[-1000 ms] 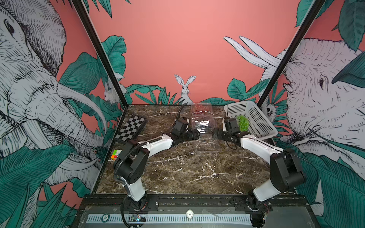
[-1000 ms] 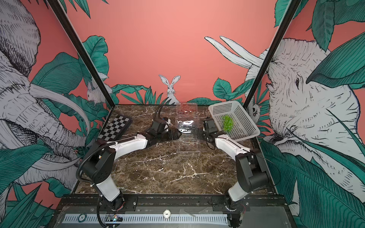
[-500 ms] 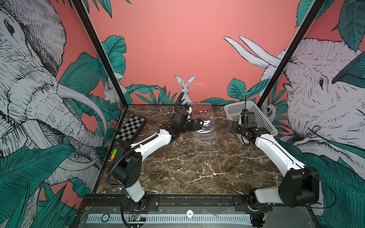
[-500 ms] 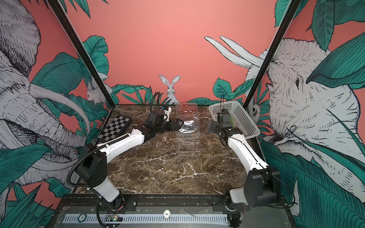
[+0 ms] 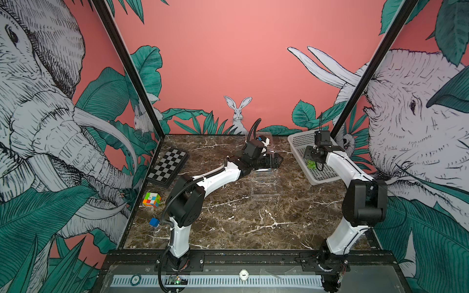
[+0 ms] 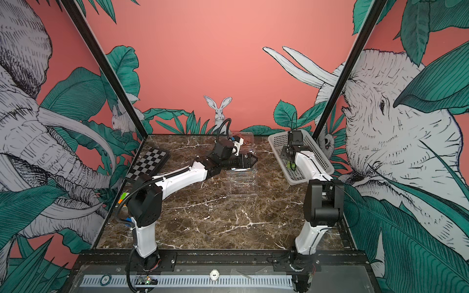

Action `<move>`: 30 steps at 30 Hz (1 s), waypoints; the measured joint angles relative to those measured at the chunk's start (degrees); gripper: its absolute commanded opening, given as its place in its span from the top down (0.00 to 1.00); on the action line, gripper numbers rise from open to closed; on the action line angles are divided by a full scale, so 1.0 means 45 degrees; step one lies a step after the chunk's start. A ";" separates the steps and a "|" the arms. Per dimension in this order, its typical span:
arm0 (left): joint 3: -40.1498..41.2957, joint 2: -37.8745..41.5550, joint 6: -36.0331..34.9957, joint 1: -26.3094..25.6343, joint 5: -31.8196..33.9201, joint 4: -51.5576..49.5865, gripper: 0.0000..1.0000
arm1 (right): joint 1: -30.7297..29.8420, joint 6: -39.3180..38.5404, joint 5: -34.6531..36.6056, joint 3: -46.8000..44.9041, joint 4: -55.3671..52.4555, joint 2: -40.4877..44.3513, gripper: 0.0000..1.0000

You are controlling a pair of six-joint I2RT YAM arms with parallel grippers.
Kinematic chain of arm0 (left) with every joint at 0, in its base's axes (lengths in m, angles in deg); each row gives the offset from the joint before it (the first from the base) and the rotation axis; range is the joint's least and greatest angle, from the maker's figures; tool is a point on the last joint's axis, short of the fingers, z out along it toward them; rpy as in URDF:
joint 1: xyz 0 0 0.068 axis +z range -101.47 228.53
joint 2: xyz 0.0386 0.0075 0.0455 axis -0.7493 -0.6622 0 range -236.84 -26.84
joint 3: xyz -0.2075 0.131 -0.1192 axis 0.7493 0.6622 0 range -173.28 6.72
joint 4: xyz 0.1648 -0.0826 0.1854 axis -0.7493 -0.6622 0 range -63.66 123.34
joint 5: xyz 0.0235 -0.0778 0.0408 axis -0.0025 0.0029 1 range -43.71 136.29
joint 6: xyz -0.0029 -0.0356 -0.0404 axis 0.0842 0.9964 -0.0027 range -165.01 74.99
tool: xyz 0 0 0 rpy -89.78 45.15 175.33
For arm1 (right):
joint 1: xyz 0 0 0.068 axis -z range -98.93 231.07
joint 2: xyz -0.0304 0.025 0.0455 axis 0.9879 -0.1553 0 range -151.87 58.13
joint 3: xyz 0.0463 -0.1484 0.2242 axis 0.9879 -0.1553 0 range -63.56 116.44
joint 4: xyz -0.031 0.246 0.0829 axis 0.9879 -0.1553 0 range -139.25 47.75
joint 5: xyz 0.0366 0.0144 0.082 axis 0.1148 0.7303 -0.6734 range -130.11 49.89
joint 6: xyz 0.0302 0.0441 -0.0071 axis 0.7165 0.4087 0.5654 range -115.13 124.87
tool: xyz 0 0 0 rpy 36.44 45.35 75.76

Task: Pack grapes into containers
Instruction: Pick up the grape from the basket.

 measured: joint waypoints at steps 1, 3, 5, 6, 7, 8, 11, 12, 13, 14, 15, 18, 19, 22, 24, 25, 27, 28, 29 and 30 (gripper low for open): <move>-0.0175 -0.0160 0.0044 -0.0039 -0.0024 0.0010 0.01 | 0.0063 -0.0005 -0.0053 0.0257 -0.0063 -0.0272 0.47; -0.0418 -0.0374 0.0151 -0.0112 -0.0049 0.0024 0.01 | 0.0136 -0.0005 -0.0121 0.0690 -0.0165 -0.0724 0.49; -0.0685 -0.0559 0.0257 -0.0155 -0.0063 0.0015 0.01 | 0.0233 -0.0024 -0.0170 0.1200 -0.0355 -0.1229 0.51; -0.0821 -0.0656 0.0301 -0.0175 -0.0078 0.0015 0.01 | 0.0262 -0.0053 -0.0194 0.1423 -0.0423 -0.1447 0.51; -0.0991 -0.0763 0.0340 -0.0199 -0.0087 0.0010 0.00 | 0.0306 -0.0068 -0.0199 0.1685 -0.0486 -0.1700 0.52; -0.1137 -0.0865 0.0355 -0.0219 -0.0097 0.0015 0.01 | 0.0350 -0.0097 -0.0204 0.1923 -0.0544 -0.1928 0.53; -0.1404 -0.1044 0.0403 -0.0296 -0.0141 0.0019 0.01 | 0.0520 -0.0185 -0.0253 0.2467 -0.0651 -0.2448 0.60; -0.1418 -0.1059 0.0413 -0.0321 -0.0155 0.0015 0.01 | 0.0583 -0.0194 -0.0296 0.2574 -0.0695 -0.2574 0.61; -0.1418 -0.1064 0.0437 -0.0345 -0.0175 0.0015 0.01 | 0.0661 -0.0199 -0.0350 0.2657 -0.0729 -0.2681 0.61; -0.1418 -0.1073 0.0452 -0.0359 -0.0185 0.0015 0.01 | 0.0753 -0.0199 -0.0423 0.2735 -0.0767 -0.2769 0.63; -0.1428 -0.1083 0.0466 -0.0369 -0.0199 0.0015 0.01 | 0.0816 -0.0199 -0.0466 0.2803 -0.0811 -0.2846 0.65; -0.1613 -0.1209 0.0520 -0.0379 -0.0272 0.0005 0.01 | 0.0962 -0.0194 -0.0695 0.3177 -0.0913 -0.3191 0.68; -0.1681 -0.1253 0.0534 -0.0384 -0.0282 0.0000 0.01 | 0.1015 -0.0189 -0.0801 0.3303 -0.0903 -0.3327 0.68; -0.1841 -0.1355 0.0583 -0.0384 -0.0306 0.0005 0.01 | 0.1059 -0.0185 -0.1010 0.3478 -0.0918 -0.3614 0.68; -0.1851 -0.1375 0.0583 -0.0389 -0.0316 -0.0015 0.01 | 0.1059 -0.0189 -0.1127 0.3599 -0.0928 -0.3808 0.69; -0.1860 -0.1394 0.0583 -0.0389 -0.0321 -0.0039 0.01 | 0.1059 -0.0189 -0.1166 0.3701 -0.0937 -0.3939 0.70; -0.2069 -0.1477 0.0559 -0.0389 -0.0316 -0.0257 0.01 | 0.1059 -0.0199 -0.1258 0.3915 -0.0947 -0.4192 0.73; -0.2210 -0.1540 0.0529 -0.0389 -0.0311 -0.0345 0.01 | 0.1059 -0.0194 -0.1311 0.4002 -0.0942 -0.4318 0.75; -0.2307 -0.1569 0.0500 -0.0389 -0.0306 -0.0423 0.00 | 0.1054 -0.0189 -0.1360 0.4061 -0.0947 -0.4425 0.76; -0.2385 -0.1583 0.0466 -0.0389 -0.0306 -0.0505 0.01 | 0.1054 -0.0185 -0.1399 0.4065 -0.0947 -0.4488 0.77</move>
